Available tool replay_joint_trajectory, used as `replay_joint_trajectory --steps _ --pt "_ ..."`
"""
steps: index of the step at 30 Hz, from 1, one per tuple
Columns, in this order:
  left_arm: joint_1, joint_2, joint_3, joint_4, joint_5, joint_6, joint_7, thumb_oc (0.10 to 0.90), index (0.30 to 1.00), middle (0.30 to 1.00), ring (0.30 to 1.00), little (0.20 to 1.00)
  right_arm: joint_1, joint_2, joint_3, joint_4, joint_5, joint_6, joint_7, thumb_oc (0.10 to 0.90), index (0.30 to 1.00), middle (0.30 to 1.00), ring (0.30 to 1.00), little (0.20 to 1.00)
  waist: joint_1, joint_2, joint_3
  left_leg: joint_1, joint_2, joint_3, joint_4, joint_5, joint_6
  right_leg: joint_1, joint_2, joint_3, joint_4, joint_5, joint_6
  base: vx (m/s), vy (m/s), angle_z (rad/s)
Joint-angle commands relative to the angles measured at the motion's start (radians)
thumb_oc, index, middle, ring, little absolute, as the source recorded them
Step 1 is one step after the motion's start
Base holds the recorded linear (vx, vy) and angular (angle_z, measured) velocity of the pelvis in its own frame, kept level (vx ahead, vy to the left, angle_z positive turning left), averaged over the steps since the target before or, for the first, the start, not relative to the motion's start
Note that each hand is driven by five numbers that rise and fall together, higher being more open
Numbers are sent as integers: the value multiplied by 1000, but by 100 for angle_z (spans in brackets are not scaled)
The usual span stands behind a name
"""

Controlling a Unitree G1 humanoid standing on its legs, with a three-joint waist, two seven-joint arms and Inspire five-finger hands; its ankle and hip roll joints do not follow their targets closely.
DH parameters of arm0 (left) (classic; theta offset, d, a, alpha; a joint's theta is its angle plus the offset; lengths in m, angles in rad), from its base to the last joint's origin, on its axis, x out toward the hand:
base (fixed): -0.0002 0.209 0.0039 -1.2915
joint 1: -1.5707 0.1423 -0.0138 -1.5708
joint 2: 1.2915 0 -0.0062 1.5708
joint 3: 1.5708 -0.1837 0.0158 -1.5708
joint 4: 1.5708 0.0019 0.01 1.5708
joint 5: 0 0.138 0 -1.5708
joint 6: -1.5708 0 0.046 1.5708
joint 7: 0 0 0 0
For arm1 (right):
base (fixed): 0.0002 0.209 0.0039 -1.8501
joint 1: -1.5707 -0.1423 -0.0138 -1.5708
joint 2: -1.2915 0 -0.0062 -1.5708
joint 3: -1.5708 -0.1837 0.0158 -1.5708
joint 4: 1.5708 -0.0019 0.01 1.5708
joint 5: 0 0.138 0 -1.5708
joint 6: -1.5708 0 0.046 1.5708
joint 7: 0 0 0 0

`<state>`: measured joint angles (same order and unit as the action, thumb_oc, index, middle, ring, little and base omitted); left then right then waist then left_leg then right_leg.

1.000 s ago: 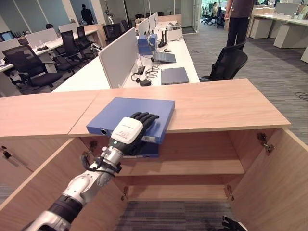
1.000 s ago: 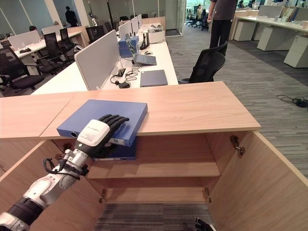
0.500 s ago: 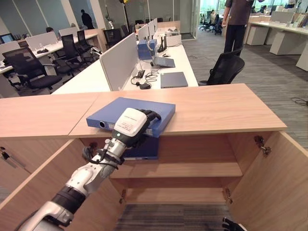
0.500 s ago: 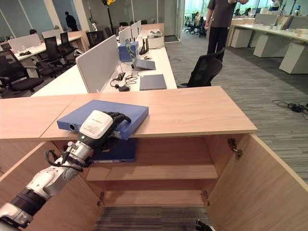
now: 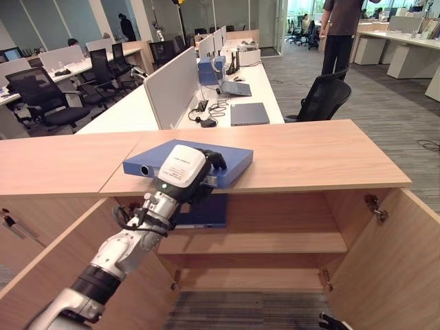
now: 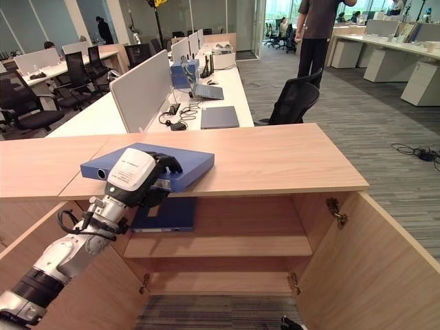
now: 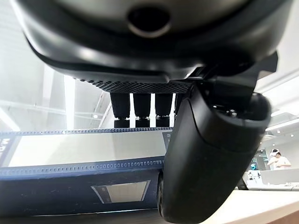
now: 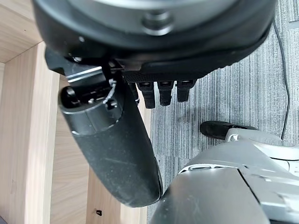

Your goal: Put the empty folder in the office cabinet

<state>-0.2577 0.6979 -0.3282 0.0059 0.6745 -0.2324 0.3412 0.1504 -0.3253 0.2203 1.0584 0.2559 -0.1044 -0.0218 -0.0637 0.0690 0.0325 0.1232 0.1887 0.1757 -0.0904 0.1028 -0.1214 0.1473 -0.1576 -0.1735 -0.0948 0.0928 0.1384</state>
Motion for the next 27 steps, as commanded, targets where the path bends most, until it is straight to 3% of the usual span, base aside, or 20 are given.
replay_joint_trajectory --steps 1,4,5,11,15,16,21,27 --pt "-74 -41 159 -153 -249 -60 -7 400 300 300 300 300 -107 4 -12 17 -12 -22 2 800 900 900 900 900 18 -30 56 82 17 46 3 -78 -67 66 -35 28 23 -148 51 0 0 0" --pt "-74 -116 225 -248 -515 -98 -19 400 300 300 300 300 -116 2 -13 20 -14 -12 3 800 900 900 900 900 25 -28 55 81 14 42 3 -77 -63 67 -37 28 20 -146 47 -13 0 2" --pt "-73 -116 228 -250 -518 -97 -22 400 300 300 300 300 -116 1 -13 21 -14 -12 4 800 900 900 900 900 24 -27 56 82 15 42 3 -77 -63 67 -37 28 20 -146 47 0 0 0" --pt "-133 -146 273 -345 -884 -146 -118 400 300 300 300 300 -153 -6 3 25 -19 2 24 800 900 900 900 900 27 -19 57 79 11 43 3 -78 -61 60 -38 29 14 -138 48 -5 0 0" --pt "-152 -154 279 -383 -1012 -156 -174 400 300 300 300 300 -167 -6 16 32 -27 9 36 800 900 900 900 900 29 -18 58 80 12 46 3 -79 -60 61 -39 33 13 -138 48 0 0 0" --pt "-168 -168 273 -399 -1101 -161 -208 400 300 300 300 300 -176 -7 30 36 -35 11 43 800 900 900 900 900 29 -16 59 80 11 47 3 -79 -61 60 -39 34 12 -137 48 0 0 0" --pt "-200 -190 223 -411 -1227 -150 -262 400 300 300 300 300 -194 -7 43 44 -38 16 45 800 900 900 900 900 28 -14 60 80 10 44 3 -79 -60 61 -38 36 13 -136 48 -20 -2 0" --pt "-199 -214 142 -419 -1507 -119 -395 400 300 300 300 300 -218 -11 47 73 -44 34 53 800 900 900 900 900 26 -12 65 90 6 37 3 -90 -58 77 -40 34 22 -150 51 -13 1 0"
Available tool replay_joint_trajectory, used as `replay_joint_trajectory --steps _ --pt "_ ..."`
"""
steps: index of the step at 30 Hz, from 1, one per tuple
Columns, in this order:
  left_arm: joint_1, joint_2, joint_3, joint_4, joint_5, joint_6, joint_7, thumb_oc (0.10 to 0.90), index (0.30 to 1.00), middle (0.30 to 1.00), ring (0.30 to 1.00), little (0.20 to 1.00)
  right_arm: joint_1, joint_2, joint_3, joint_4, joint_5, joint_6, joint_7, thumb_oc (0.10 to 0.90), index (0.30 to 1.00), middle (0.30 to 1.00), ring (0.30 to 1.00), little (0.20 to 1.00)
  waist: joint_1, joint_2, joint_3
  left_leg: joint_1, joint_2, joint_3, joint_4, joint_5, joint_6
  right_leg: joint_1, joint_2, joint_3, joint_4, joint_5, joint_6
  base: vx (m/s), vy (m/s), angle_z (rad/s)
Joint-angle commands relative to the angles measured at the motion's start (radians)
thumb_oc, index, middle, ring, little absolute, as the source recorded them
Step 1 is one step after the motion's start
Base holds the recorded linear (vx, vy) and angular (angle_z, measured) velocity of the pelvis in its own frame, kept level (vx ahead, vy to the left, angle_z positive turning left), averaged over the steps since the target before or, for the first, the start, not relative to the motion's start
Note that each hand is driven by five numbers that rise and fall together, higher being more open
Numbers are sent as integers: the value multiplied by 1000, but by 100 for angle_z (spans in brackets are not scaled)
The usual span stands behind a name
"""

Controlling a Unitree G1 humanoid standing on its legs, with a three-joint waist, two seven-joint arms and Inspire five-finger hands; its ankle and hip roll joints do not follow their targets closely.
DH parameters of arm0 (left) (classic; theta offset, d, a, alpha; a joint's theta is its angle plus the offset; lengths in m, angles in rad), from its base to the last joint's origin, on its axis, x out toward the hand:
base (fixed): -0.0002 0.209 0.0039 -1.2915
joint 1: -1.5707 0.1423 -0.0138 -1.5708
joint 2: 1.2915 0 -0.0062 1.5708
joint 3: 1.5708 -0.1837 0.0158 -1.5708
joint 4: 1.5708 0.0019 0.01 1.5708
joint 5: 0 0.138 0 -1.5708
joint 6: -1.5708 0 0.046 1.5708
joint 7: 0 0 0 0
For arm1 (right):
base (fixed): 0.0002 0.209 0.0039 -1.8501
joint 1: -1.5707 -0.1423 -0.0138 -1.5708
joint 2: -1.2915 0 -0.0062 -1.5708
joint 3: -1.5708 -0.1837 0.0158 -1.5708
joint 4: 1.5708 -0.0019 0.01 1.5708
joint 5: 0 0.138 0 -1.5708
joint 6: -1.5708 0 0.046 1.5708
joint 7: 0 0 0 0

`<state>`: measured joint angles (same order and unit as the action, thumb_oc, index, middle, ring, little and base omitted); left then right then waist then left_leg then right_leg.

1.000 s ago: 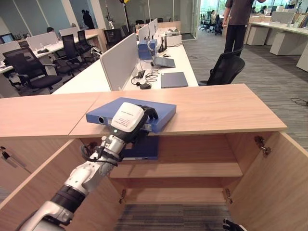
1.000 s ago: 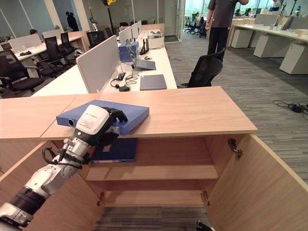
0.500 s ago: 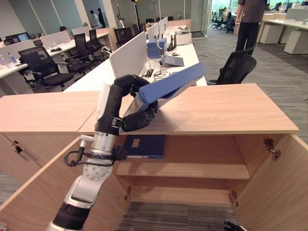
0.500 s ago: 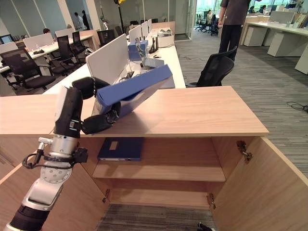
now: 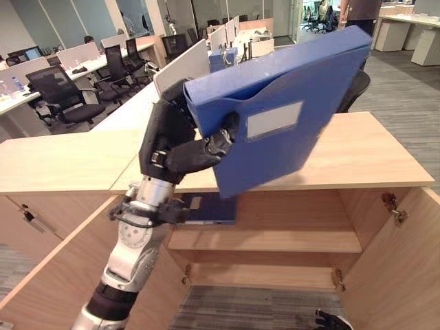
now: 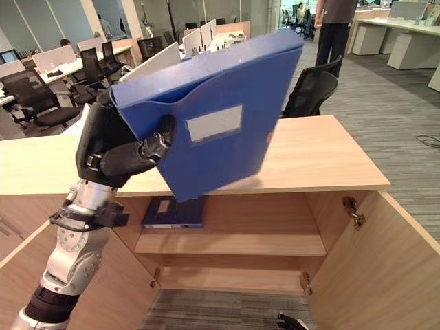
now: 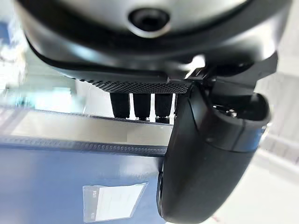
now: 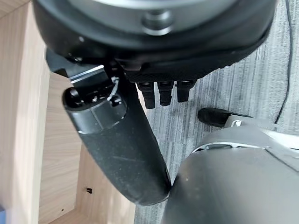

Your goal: Put the empty folder in the office cabinet

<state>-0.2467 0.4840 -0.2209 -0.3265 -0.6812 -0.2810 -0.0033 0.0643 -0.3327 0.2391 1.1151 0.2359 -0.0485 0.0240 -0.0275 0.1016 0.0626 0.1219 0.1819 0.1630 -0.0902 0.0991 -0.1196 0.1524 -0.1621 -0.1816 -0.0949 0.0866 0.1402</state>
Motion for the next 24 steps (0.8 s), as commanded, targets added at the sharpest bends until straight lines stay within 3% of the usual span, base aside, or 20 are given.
replay_joint_trajectory --steps 1,6,13,21,24 --pt "-210 1 35 -85 -153 -70 -52 400 300 300 300 300 -132 -3 29 17 -23 -22 7 800 900 900 900 900 -10 -44 35 91 13 50 3 -87 -60 72 -36 42 22 -143 50 -31 6 1" --pt "-190 -2 24 -61 -332 -32 -152 400 300 300 300 300 -141 -9 24 43 -22 -13 19 800 900 900 900 900 -14 -42 30 96 9 49 3 -86 -58 72 -39 44 28 -144 51 -9 2 2" --pt "-157 91 37 16 -404 31 -244 400 300 300 300 300 -148 -12 24 65 -26 -11 41 800 900 900 900 900 -14 -39 19 100 7 56 3 -85 -56 65 -42 53 26 -139 53 -9 3 -2" --pt "-81 173 42 108 -350 61 -276 400 300 300 300 300 -153 -10 5 58 11 -11 47 800 900 900 900 900 -14 -41 14 102 0 57 3 -86 -52 61 -47 62 31 -137 53 -1 1 0" --pt "-47 181 56 112 -318 62 -271 400 300 300 300 300 -153 -9 -40 23 100 -18 44 800 900 900 900 900 -15 -43 14 101 -4 57 3 -88 -51 58 -50 65 34 -136 55 0 0 0"
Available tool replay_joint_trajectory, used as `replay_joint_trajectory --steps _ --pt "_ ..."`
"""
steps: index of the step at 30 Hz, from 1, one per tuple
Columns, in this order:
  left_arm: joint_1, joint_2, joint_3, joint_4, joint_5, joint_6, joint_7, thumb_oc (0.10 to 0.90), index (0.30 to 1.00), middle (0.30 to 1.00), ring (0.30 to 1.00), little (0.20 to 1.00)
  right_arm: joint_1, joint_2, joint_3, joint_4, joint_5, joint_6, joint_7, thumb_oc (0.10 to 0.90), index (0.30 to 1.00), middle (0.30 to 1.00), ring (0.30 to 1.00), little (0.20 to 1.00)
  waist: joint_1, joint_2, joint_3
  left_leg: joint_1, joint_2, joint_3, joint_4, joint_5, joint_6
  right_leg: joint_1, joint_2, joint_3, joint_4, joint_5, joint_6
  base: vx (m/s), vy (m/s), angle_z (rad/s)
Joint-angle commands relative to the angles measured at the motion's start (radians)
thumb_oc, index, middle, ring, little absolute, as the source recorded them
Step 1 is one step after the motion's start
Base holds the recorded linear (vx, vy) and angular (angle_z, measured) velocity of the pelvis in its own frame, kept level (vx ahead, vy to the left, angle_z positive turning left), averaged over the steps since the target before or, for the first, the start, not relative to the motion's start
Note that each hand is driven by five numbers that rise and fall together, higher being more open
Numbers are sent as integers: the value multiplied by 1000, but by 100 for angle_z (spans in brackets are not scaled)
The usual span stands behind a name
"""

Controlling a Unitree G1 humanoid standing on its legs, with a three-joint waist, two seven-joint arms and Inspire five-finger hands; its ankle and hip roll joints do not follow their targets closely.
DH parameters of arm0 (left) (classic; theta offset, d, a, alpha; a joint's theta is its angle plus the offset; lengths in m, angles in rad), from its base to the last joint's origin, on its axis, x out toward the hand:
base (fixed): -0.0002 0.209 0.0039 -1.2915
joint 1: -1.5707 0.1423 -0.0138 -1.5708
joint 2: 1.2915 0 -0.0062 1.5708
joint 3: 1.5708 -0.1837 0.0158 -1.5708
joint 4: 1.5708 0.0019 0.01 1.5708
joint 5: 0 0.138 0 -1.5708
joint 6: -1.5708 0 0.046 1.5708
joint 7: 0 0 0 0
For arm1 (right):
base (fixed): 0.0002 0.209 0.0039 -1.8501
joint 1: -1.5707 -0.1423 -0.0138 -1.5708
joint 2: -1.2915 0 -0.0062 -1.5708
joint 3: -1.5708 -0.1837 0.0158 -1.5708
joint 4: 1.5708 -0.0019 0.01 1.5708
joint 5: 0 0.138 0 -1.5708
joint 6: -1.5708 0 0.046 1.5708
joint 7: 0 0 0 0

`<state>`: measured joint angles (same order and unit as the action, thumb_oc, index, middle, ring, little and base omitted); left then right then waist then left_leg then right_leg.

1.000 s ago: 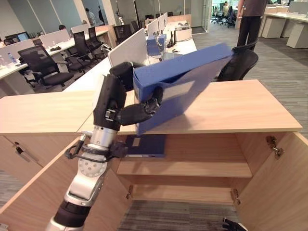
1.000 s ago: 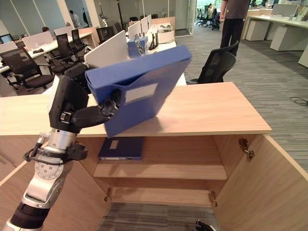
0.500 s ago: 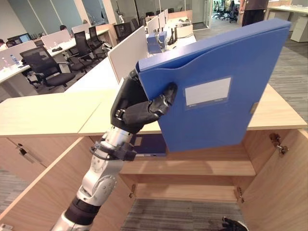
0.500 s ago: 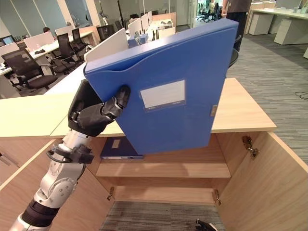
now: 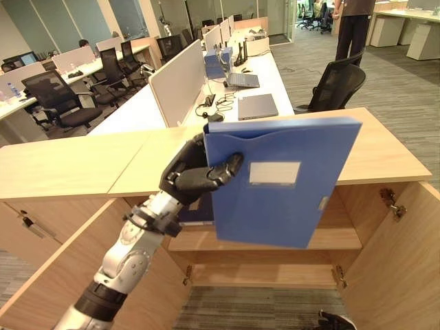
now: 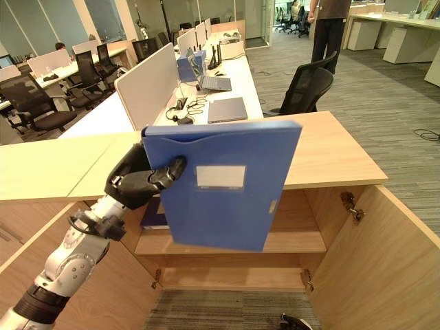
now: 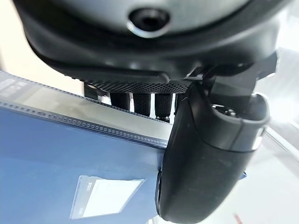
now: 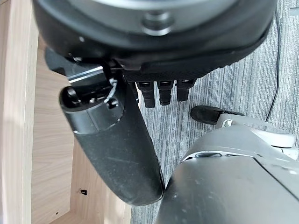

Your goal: Put the empty folder in the office cabinet

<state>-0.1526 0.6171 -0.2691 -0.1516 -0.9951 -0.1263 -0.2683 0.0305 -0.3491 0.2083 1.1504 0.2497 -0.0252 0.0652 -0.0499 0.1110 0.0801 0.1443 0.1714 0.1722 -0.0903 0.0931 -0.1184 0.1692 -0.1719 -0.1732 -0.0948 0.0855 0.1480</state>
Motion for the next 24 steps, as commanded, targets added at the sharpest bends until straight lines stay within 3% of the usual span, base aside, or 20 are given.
replay_joint_trajectory --steps 1,3,5,9,14,18,24 --pt "-129 48 110 -63 9 -95 0 400 300 300 300 300 -120 9 -32 -36 132 -47 1 800 900 900 900 900 7 -53 -3 79 6 48 3 -82 -52 40 -40 57 35 -135 47 0 0 0" --pt "-115 50 131 -55 19 -102 8 400 300 300 300 300 -118 4 -62 -110 211 -61 -2 800 900 900 900 900 7 -54 -1 79 7 51 3 -82 -53 38 -41 58 40 -136 49 16 7 0" --pt "-91 52 165 -37 28 -114 30 400 300 300 300 300 -103 -17 -123 -301 345 -97 -12 800 900 900 900 900 1 -56 3 75 6 52 3 -81 -52 28 -42 60 51 -138 52 13 24 -6" --pt "-56 57 213 -24 50 -121 34 400 300 300 300 300 -70 -60 -192 -528 412 -141 -22 800 900 900 900 900 -4 -57 2 75 4 53 3 -85 -52 28 -45 59 53 -140 54 5 18 -5" --pt "-26 72 243 -23 58 -116 25 400 300 300 300 300 -57 -109 -235 -685 440 -154 -7 800 900 900 900 900 -5 -61 -1 78 4 53 3 -89 -51 31 -45 57 47 -137 55 0 0 0" --pt "-3 86 256 -17 53 -109 8 400 300 300 300 300 -51 -149 -218 -888 627 -149 103 800 900 900 900 900 -2 -68 -1 75 7 53 3 -85 -54 32 -44 56 37 -135 56 0 0 0" --pt "21 104 268 -14 67 -109 -32 400 300 300 300 300 -21 -255 -161 -1045 684 -96 233 800 900 900 900 900 -4 -73 -2 71 10 53 3 -82 -58 29 -44 57 31 -132 57 0 0 0"
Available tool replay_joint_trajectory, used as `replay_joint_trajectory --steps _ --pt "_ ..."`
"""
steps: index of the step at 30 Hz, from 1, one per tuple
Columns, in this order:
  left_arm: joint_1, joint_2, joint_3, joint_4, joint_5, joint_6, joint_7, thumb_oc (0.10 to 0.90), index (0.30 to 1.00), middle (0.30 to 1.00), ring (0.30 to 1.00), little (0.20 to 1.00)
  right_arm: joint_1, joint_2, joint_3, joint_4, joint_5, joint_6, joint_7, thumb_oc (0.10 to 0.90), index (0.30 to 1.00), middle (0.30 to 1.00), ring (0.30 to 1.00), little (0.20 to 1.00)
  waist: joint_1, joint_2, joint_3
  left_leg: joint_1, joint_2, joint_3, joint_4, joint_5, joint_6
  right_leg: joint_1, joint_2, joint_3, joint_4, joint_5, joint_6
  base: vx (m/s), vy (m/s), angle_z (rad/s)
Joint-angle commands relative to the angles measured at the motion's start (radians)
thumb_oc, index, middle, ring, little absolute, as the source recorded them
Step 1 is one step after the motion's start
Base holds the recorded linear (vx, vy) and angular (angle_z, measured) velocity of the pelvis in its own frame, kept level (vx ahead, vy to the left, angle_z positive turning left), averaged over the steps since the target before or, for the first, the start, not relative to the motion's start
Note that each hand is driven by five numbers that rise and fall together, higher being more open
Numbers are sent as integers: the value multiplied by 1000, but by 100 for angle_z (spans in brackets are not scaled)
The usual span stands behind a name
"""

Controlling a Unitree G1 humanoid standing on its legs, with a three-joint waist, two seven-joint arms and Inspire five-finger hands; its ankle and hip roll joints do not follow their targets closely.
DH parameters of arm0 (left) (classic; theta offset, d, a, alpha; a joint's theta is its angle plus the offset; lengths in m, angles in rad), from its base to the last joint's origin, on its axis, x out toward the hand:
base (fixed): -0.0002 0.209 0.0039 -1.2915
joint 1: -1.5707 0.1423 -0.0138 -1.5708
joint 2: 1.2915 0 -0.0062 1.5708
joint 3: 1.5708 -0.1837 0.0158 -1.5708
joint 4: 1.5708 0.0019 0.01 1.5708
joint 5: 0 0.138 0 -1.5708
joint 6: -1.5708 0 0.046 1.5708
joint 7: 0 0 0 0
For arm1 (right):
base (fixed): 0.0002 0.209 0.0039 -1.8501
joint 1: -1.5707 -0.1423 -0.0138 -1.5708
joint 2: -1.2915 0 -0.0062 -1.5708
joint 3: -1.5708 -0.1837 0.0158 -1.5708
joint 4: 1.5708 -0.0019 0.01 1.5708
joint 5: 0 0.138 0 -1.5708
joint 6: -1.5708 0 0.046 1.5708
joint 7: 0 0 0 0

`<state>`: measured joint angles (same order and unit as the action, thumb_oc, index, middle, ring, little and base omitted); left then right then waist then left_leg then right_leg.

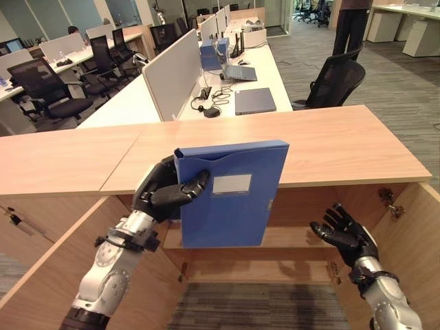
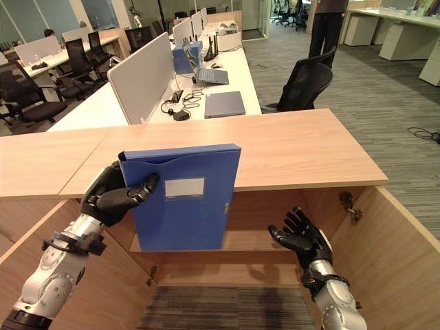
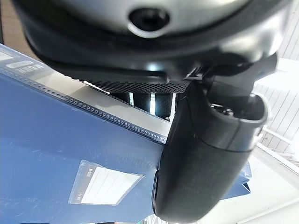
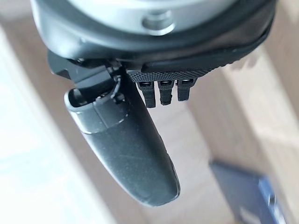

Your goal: Put the empty folder in the office cabinet

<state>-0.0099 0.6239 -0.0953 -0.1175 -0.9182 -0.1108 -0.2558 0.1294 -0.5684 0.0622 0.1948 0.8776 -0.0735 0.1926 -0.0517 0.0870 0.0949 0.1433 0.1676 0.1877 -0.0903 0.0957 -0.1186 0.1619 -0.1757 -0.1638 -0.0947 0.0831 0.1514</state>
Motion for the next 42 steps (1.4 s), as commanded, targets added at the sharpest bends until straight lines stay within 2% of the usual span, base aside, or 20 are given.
replay_joint_trajectory --steps 1,7,13,20,29,31,42 --pt "-117 100 98 -49 0 -126 -49 400 300 300 300 300 -121 -53 -8 -99 54 -42 121 800 900 900 900 900 -2 -50 -16 72 14 39 3 -85 -58 36 -39 47 31 -129 54 0 0 0" --pt "-103 103 114 -63 -9 -129 -87 400 300 300 300 300 -129 -130 38 -163 123 15 223 800 900 900 900 900 3 -52 -14 69 18 39 3 -80 -61 36 -37 45 36 -132 54 0 0 0" --pt "-96 103 110 -78 -25 -132 -119 400 300 300 300 300 -140 -186 107 -257 137 56 296 800 900 900 900 900 6 -52 -14 67 21 40 3 -77 -63 32 -38 42 41 -135 55 0 0 0" --pt "-108 96 86 -90 -24 -132 -138 400 300 300 300 300 -195 -189 188 -304 137 68 324 800 900 900 900 900 10 -50 -14 68 22 38 3 -75 -62 33 -36 43 43 -137 53 0 0 0" --pt "-138 41 47 -96 -34 -121 -146 400 300 300 300 300 -283 -110 261 -337 126 61 323 800 900 900 900 900 15 -51 -17 66 22 34 3 -78 -58 33 -36 45 42 -139 50 0 0 0" --pt "-154 5 -2 -109 -45 -102 -153 400 300 300 300 300 -335 -50 282 -358 129 39 312 800 900 900 900 900 17 -50 -18 65 23 31 3 -79 -55 30 -36 45 46 -140 48 0 0 0" --pt "-191 -92 -82 -112 -50 -72 -149 400 300 300 300 300 -466 97 297 -323 106 -27 244 800 900 900 900 900 26 -52 -21 67 18 24 3 -88 -47 34 -36 48 45 -142 40 0 0 0"
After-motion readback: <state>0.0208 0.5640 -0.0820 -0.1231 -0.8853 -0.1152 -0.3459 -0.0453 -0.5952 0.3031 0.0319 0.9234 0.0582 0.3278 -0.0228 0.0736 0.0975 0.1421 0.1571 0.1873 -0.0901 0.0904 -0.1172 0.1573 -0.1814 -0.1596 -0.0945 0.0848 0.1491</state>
